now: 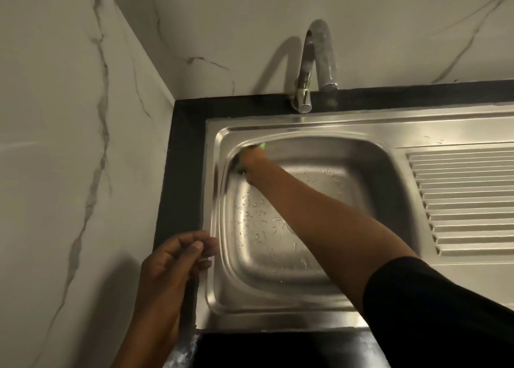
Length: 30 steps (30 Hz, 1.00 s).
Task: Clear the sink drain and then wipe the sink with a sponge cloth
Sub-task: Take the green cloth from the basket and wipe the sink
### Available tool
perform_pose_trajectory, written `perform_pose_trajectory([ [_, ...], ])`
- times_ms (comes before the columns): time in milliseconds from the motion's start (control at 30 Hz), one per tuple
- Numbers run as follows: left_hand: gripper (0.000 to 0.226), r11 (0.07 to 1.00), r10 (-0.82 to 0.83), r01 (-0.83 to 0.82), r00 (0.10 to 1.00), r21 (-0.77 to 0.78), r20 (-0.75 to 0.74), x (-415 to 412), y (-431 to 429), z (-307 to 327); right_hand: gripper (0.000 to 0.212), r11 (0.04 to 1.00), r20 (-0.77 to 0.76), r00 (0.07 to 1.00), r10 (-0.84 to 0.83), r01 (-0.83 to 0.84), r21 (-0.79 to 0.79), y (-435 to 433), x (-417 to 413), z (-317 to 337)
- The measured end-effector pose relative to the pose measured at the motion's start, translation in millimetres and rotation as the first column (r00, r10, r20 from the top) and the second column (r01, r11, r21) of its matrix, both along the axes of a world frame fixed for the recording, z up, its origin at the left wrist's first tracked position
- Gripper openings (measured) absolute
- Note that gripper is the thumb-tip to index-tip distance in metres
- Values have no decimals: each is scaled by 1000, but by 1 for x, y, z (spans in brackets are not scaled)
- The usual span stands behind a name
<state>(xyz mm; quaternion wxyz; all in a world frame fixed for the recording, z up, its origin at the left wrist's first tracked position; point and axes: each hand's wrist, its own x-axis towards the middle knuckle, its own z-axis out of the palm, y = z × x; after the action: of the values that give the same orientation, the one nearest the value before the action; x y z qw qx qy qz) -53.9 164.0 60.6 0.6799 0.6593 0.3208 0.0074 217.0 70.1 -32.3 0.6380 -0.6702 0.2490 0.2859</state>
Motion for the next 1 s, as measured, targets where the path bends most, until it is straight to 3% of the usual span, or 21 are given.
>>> perform_pose_trajectory([
  [33,28,1000,9,-9,1000,6,2,-2,2,1,21,988,56,988,143,-140,-65,4,-8,2],
  [67,29,1000,15,-15,1000,11,4,-4,4,1,29,935,68,949,309,-290,-206,8,-16,2],
  [133,30,1000,12,-12,1000,11,10,-6,7,2,37,808,64,846,530,-480,-341,9,-36,6],
  [233,30,1000,6,-6,1000,3,7,-7,6,1,71,721,91,726,682,-646,-249,-6,-56,14],
  [333,29,1000,10,-10,1000,-7,16,-5,0,1,86,507,78,512,856,-800,-320,-16,-88,20],
  [400,27,1000,5,-5,1000,-16,29,-4,-2,2,85,407,42,420,907,-845,-347,-22,-112,20],
  [533,27,999,-36,36,998,0,46,0,-7,2,46,226,-8,239,971,-929,-293,-41,-156,17],
  [667,25,998,-61,61,995,7,74,6,-10,7,35,19,-87,48,995,-949,-315,-56,-187,10],
  [933,22,997,-82,82,991,-1,106,18,-16,13,31,-54,-92,-23,995,-934,-353,-122,-184,10],
  [1000,23,997,-77,79,991,-11,113,19,-15,12,31,-133,-177,-72,982,-924,-358,-152,-175,7],
])
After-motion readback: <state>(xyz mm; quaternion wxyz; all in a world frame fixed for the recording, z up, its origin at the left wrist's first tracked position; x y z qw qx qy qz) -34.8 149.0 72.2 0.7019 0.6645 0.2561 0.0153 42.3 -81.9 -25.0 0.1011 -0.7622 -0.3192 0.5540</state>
